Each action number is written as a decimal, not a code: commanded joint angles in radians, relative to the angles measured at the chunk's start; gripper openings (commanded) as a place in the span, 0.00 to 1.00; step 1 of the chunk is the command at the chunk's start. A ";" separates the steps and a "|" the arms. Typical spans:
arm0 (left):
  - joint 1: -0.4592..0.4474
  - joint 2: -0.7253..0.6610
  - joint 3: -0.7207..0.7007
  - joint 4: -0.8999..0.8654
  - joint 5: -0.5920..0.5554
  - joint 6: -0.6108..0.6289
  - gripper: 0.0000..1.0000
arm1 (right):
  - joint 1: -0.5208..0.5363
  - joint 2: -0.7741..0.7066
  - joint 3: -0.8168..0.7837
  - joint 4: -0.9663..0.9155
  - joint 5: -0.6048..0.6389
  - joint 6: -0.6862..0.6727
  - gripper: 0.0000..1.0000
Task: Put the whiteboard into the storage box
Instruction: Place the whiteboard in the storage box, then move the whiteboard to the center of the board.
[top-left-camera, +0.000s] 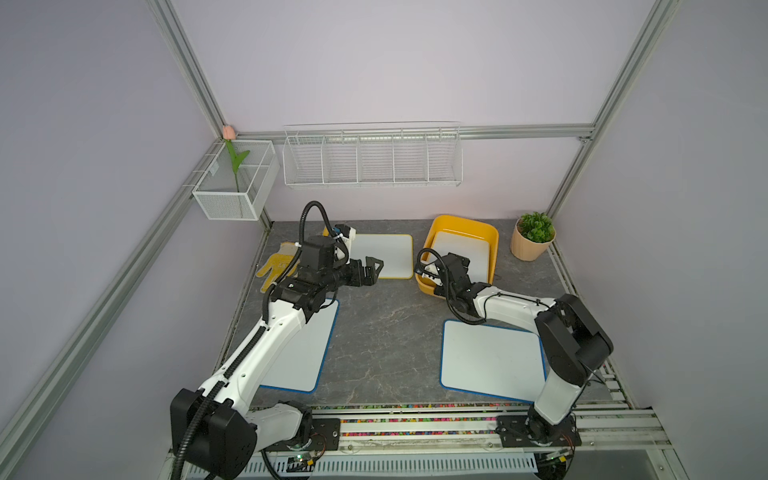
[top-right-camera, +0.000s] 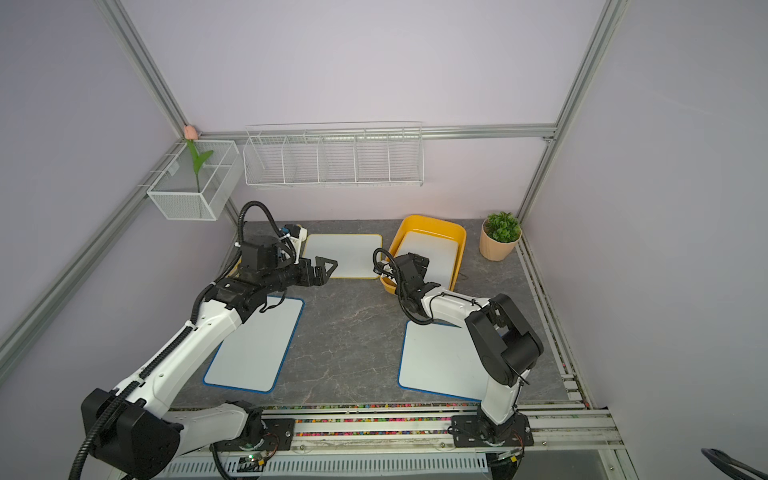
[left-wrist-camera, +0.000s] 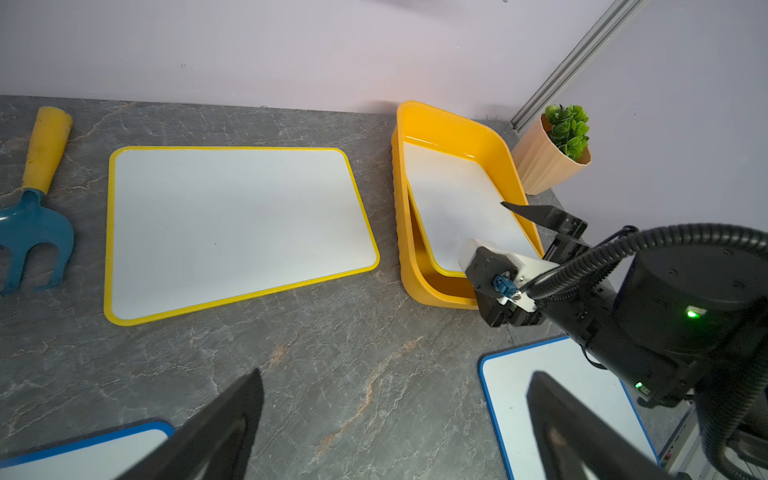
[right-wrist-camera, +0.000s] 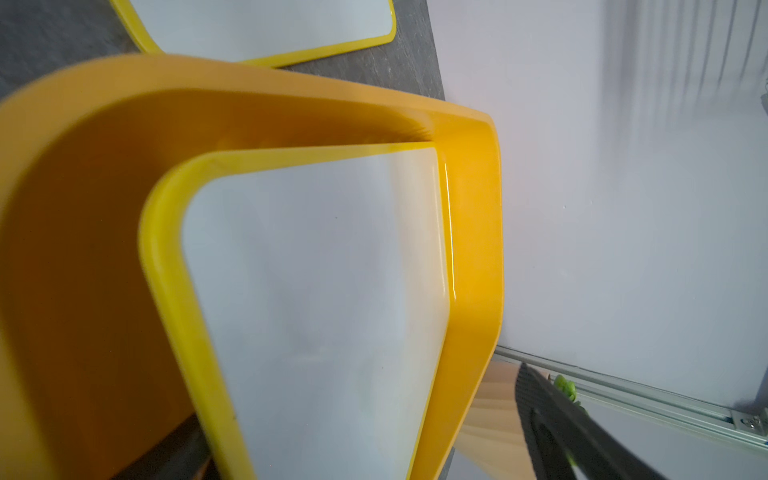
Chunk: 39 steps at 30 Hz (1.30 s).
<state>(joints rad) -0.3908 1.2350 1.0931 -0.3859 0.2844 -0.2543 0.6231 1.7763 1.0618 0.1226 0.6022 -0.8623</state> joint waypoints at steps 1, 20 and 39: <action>0.008 -0.002 -0.002 -0.001 -0.011 -0.005 1.00 | -0.011 -0.036 0.022 -0.108 -0.058 0.055 0.97; 0.009 0.022 0.032 -0.118 -0.054 -0.060 0.99 | -0.020 -0.203 0.078 -0.377 -0.202 0.302 0.89; -0.358 0.019 -0.076 -0.131 -0.296 -0.414 0.99 | -0.304 -0.699 -0.200 -0.712 -0.204 1.495 0.89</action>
<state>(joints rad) -0.6937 1.2533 1.0370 -0.5266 0.0647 -0.5518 0.3649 1.1160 0.9222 -0.4500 0.4335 0.3580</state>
